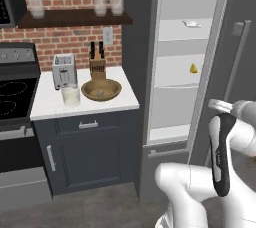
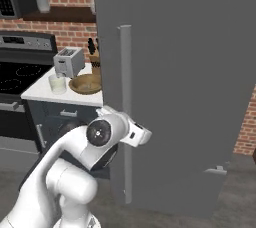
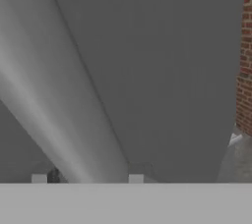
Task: Grab a lemon wedge from the fridge and one ice cube from the ice bowl, and put them in the glass of lemonade.
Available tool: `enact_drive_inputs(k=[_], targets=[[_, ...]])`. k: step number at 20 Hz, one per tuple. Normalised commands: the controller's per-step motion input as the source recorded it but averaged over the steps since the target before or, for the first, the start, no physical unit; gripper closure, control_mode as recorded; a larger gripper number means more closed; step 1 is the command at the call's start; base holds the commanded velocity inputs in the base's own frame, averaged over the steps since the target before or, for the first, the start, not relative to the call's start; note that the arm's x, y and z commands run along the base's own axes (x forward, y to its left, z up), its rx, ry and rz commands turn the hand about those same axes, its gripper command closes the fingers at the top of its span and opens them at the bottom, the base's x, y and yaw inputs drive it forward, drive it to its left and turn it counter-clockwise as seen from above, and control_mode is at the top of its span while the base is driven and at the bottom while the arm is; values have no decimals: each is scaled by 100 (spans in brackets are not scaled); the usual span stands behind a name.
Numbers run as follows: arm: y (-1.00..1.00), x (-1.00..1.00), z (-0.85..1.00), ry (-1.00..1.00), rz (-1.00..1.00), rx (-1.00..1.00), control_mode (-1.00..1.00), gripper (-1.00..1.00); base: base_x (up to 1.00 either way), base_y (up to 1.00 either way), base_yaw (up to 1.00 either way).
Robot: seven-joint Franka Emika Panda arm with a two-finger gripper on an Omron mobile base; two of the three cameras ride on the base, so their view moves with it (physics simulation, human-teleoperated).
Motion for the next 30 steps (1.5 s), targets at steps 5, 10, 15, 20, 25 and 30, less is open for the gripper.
enact_drive_inputs(k=[5,10,15,20,25,30], targets=[[-100,-100,0,0,-13,15,-100,100,0,0,0],[-94,-100,10,4,-13,15,-100,100,0,0,0],[-38,-100,64,0,-1,5,-100,100,0,0,0],[14,-78,88,0,0,-1,-100,-100,0,0,0],[77,-43,70,2,0,-16,-100,-100,0,0,0],[100,5,54,13,0,-31,-100,-100,0,0,0]])
